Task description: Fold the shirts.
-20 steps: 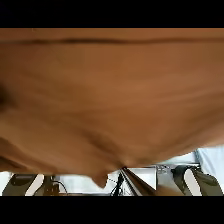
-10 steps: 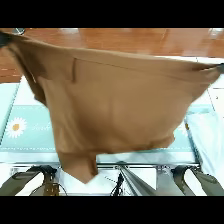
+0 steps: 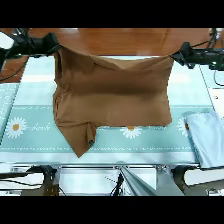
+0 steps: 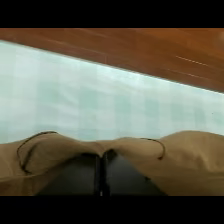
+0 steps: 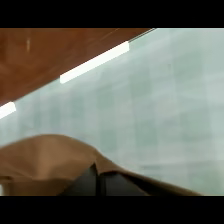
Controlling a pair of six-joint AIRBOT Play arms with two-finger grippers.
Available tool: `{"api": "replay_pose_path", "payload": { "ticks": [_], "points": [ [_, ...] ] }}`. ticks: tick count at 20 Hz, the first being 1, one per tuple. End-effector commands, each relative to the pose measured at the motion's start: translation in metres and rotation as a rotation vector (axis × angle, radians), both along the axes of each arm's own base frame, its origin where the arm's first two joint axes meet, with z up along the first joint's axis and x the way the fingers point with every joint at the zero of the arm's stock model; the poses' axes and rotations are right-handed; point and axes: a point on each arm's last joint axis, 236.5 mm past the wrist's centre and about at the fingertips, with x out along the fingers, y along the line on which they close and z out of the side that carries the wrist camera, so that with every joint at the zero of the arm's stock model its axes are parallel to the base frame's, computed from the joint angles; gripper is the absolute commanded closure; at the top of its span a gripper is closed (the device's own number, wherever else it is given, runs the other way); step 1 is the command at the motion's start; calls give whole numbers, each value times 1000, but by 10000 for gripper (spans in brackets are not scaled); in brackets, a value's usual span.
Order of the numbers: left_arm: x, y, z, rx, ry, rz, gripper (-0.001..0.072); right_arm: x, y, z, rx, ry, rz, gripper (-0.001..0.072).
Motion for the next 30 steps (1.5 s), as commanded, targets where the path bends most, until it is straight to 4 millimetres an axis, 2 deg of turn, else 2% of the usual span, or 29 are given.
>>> {"api": "replay_pose_path", "payload": {
  "ticks": [1,2,4,5,7,8,10,11,13,15,16,18,21,23,26,30],
  "points": [
    [-2,-13,-43,-48,118,-32,176,39,9,-11,218,24,-42,203],
    [-9,-11,-48,-43,150,-49,0,36,7,-7,218,11,-20,89],
    [-36,10,-60,1,271,-92,1,17,-3,5,159,-27,82,89],
    [-58,34,-73,51,366,-104,2,1,-13,11,139,-31,133,90],
    [-108,82,-96,130,569,-111,1,-43,-36,13,100,26,241,95],
    [-135,95,-104,129,645,-130,1,-71,-52,1,16,102,286,117],
    [-180,104,-121,79,751,-134,1,-123,-91,-35,-188,293,258,116],
    [-204,105,-133,65,781,-139,2,-143,-101,-45,-218,327,209,116],
    [-248,105,-158,37,813,-121,1,-171,-98,-61,-179,317,101,113],
    [-280,88,-172,-100,790,-109,2,-204,-75,-78,-101,308,3,107],
    [-287,76,-174,-203,742,-97,2,-219,-61,-83,-75,301,-8,107],
    [-283,66,-171,-379,623,-22,2,-239,-30,-83,0,256,-26,107],
    [-274,75,-170,-499,530,72,3,-261,-5,-82,55,228,-21,107],
    [-274,80,-173,-487,530,87,3,-269,3,-82,68,239,4,107],
    [-277,82,-178,-460,541,82,3,-269,5,-81,79,237,6,107],
    [-283,71,-196,-457,602,65,4,-268,4,-81,78,235,2,107]
  ]
}}
